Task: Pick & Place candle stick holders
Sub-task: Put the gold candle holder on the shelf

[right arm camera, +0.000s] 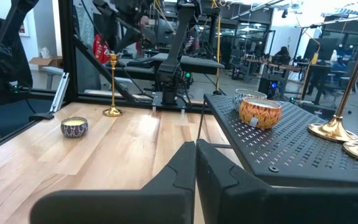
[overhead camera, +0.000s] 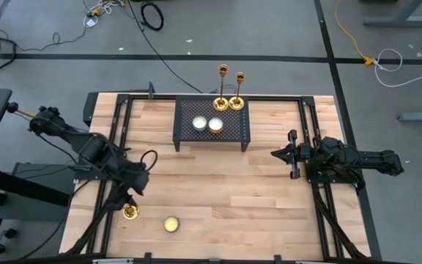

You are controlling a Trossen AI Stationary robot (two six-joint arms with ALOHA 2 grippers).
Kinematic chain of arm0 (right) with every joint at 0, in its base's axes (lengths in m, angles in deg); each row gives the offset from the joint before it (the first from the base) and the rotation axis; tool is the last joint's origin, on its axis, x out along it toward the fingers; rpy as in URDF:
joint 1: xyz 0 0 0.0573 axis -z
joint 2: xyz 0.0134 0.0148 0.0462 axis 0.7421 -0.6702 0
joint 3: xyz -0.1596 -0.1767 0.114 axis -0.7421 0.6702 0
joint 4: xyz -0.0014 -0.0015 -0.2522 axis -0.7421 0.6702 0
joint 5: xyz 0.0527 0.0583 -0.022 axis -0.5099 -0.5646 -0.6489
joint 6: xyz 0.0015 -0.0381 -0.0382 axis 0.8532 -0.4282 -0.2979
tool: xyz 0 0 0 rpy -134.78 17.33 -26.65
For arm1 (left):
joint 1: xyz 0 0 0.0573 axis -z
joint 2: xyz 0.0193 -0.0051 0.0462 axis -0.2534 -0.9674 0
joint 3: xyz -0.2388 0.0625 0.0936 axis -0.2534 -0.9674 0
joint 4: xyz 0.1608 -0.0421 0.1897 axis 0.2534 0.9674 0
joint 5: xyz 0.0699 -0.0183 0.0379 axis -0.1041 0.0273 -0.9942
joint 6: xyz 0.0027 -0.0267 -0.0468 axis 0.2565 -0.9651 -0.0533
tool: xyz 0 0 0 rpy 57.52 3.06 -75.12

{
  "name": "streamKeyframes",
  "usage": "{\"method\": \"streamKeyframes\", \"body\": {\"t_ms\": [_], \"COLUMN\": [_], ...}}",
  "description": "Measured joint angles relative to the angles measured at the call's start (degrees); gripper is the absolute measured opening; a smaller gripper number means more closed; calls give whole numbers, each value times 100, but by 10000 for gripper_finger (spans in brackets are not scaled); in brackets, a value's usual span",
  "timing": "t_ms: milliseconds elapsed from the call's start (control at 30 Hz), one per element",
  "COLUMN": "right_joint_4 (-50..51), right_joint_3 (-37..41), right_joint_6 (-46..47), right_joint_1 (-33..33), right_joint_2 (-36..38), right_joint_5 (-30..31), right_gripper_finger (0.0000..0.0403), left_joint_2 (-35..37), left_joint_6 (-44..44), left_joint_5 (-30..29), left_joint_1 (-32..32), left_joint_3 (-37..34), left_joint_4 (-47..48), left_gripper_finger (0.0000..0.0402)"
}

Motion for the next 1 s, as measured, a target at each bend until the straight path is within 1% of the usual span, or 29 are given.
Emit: {"method": "streamKeyframes", "body": {"t_ms": [233,400,500,733,1000], "right_joint_4": [1,1,1,0,0], "right_joint_3": [0,0,0,0,0], "right_joint_6": [0,0,0,-1,0], "right_joint_1": [-2,-2,-1,-1,0], "right_joint_2": [0,0,0,0,0], "right_joint_5": [0,0,0,0,0], "right_gripper_finger": [13,13,13,13,13], "left_joint_2": [0,-3,-83,-293,-471], "left_joint_6": [-137,-88,168,741,1289], "left_joint_5": [-3,-249,-374,-401,-778], "left_joint_1": [46,45,44,44,44], "left_joint_3": [0,0,2,2,2], "left_joint_4": [246,236,119,-44,-158], "left_gripper_finger": [208,208,208,208,208]}}
